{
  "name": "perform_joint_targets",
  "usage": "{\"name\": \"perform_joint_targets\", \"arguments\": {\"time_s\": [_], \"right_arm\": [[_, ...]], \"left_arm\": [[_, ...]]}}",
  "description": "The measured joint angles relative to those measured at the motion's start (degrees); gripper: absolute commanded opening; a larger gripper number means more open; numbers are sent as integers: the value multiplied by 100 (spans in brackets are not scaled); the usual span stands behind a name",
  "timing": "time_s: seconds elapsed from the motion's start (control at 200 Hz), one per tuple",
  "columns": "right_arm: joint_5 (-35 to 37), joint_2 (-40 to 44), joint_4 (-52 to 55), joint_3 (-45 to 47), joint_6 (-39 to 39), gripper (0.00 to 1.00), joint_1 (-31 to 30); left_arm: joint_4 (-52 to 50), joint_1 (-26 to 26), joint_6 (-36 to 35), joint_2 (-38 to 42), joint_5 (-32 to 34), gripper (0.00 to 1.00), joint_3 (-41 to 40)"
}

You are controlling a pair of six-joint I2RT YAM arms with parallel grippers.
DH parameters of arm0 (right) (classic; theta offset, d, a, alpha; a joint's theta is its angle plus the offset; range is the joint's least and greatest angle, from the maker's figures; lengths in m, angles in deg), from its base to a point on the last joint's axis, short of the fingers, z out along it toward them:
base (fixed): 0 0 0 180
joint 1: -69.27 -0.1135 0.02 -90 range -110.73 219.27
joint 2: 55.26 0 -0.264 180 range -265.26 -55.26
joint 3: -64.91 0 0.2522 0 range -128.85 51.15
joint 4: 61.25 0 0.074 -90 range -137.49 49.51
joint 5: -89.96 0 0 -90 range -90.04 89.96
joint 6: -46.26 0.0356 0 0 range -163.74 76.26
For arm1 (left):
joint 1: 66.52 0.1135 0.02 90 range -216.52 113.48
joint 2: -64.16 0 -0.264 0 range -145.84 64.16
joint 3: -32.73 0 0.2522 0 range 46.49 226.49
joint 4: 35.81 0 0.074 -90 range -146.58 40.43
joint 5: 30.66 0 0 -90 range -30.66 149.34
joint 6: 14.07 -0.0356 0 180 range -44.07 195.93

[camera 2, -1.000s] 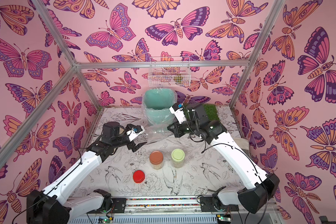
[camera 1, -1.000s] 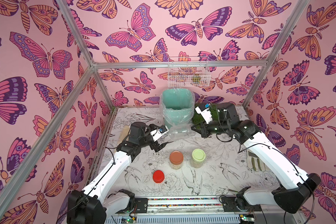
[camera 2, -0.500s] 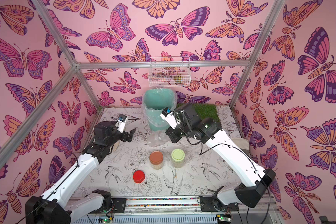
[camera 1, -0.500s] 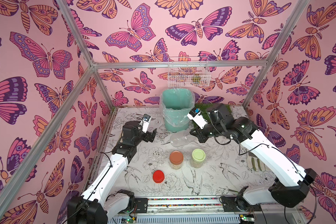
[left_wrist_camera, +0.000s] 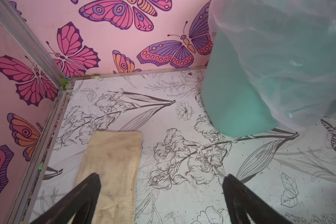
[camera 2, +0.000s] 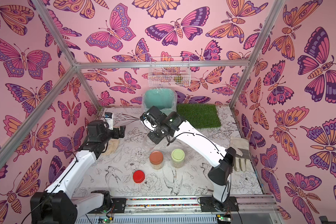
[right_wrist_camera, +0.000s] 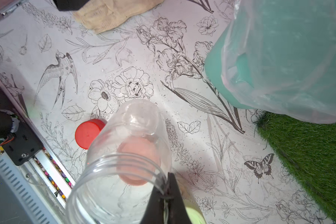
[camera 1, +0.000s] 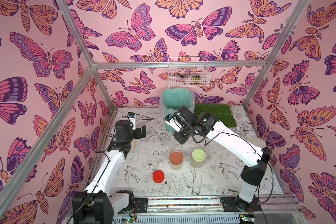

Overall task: Empty moldy peanuts from jars
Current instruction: Place the jar at the center of the board.

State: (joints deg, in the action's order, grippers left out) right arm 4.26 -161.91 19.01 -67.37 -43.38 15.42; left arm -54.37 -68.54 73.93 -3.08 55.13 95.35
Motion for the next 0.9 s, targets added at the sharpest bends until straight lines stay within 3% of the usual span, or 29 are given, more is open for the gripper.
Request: {"name": "perform_joint_targets", "arguments": {"time_s": [0.381,0.896], "right_arm": [[514,-1495,555,-1497,133,0,-402],[621,-2308,476,-1668,286,0,-470]], "left_arm": [[-2,251,240,-205,761,100,-4],[7,275,247,-264,1003,100,-59]]}}
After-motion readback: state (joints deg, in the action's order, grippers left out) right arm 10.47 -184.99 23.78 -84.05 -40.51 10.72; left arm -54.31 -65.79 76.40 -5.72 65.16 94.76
